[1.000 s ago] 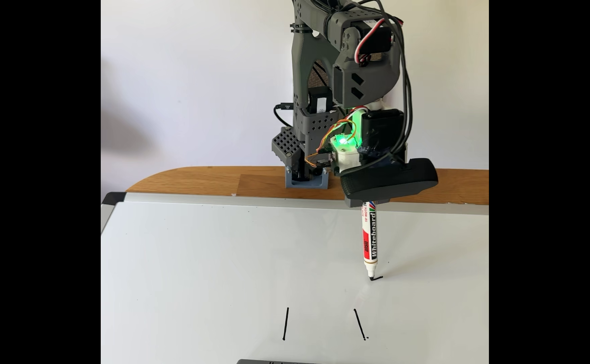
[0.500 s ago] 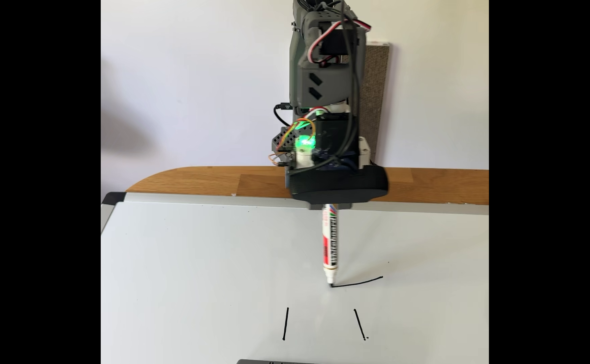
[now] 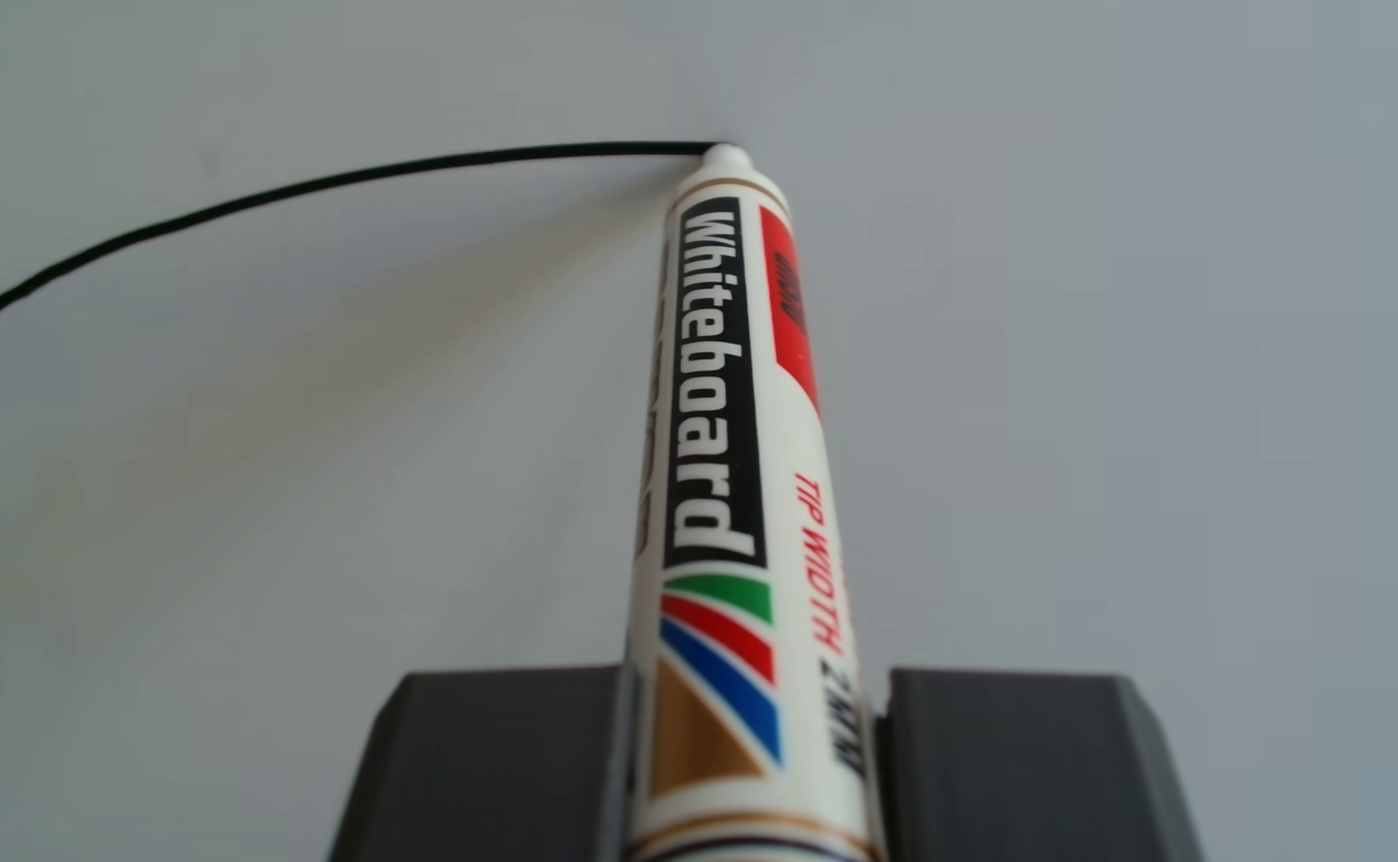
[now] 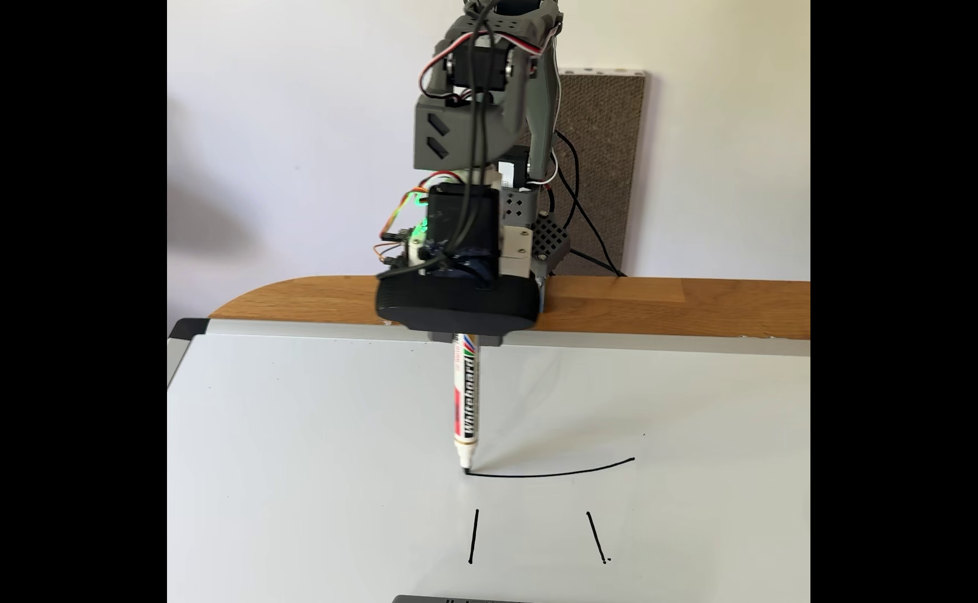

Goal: Draw a face

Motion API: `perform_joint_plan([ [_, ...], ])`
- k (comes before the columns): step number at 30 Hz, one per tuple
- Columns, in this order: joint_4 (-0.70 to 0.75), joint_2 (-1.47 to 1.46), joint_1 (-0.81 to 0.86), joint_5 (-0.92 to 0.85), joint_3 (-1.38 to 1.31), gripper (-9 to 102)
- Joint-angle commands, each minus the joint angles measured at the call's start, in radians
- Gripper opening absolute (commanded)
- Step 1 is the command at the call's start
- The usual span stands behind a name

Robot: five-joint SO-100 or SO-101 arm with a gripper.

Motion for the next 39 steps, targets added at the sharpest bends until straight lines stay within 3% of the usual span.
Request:
perform_joint_plan([
  [1, -0.003, -0.006, 0.052, -0.023, 0.003, -1],
  [15, 0.003, 0.005, 0.143, -0.066, -0.012, -1],
  [25, 0.067, 0.078, 0.037, -0.069, -0.21, -1],
  [39, 0.101, 0.201, -0.087, -0.069, -0.224, -1],
])
